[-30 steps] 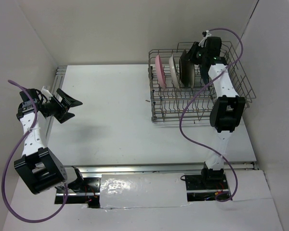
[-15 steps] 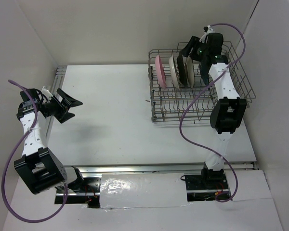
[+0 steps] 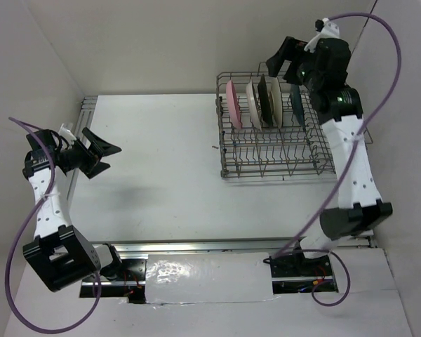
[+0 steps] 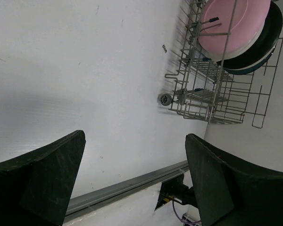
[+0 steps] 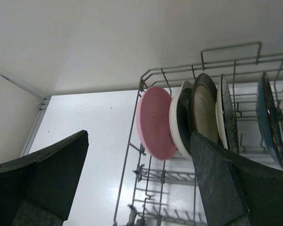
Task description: Load the mixed dishes into the dish rack
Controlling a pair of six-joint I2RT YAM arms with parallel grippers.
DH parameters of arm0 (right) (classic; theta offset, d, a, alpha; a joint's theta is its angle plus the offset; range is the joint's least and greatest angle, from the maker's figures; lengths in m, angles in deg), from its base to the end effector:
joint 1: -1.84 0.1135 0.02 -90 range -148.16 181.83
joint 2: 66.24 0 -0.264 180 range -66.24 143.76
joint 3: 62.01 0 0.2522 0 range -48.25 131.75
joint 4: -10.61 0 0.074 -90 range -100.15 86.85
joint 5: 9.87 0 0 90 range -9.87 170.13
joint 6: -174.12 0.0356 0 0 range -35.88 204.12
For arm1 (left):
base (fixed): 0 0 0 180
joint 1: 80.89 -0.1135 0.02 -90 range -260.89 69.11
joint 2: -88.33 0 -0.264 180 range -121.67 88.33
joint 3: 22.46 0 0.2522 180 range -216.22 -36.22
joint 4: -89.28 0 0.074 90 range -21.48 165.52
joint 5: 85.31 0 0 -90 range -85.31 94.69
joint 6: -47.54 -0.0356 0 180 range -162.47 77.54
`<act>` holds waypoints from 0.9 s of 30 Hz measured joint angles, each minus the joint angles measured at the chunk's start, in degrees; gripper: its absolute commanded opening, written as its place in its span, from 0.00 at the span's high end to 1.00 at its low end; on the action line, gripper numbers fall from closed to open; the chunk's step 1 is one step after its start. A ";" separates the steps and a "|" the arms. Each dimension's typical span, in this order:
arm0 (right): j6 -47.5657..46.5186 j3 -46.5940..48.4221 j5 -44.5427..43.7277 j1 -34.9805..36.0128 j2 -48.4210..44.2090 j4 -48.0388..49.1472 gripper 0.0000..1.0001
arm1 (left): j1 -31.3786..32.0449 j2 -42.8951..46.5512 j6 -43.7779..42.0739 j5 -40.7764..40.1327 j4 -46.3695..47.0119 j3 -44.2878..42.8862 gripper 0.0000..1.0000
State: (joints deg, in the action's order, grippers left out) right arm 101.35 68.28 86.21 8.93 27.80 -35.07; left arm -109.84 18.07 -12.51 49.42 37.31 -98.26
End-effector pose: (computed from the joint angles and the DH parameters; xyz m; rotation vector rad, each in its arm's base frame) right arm 0.3468 0.0469 0.5080 0.0762 1.7498 0.4032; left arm 0.2311 0.0992 0.3144 -0.7788 2.1269 -0.9274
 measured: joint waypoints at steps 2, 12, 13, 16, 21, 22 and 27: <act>0.33 -3.87 -4.00 1.25 -6.10 -1.44 0.03 | 0.22 0.70 0.00 0.46 -0.13 0.00 0.01; 3.80 -32.00 -17.49 2.14 -27.45 -9.60 0.00 | 4.57 4.11 0.17 1.20 -0.92 -0.11 0.01; 4.02 -34.69 -17.75 2.14 -28.81 -9.97 0.00 | 5.55 4.42 0.24 1.16 -0.98 -0.17 0.01; 5.33 -42.51 -18.14 2.14 -33.27 -11.63 0.00 | 8.59 5.14 0.33 0.96 -1.16 -0.22 0.01; 7.43 -49.96 -18.56 2.16 -40.24 -12.31 0.00 | 13.35 5.40 0.42 -0.02 -1.68 -1.51 0.01; 7.76 -50.71 -18.78 2.16 -41.42 -12.31 0.00 | 14.16 5.40 0.39 -0.20 -1.70 -1.92 0.01; 8.98 -52.52 -20.35 2.16 -45.42 -12.33 0.00 | 18.10 5.42 0.26 -1.16 -1.60 -3.13 0.01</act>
State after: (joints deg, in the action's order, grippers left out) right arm 110.34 15.76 65.86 11.09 -17.62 -47.40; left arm -91.74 23.49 -12.25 48.26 35.71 -101.38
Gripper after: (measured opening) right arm 0.997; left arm 0.993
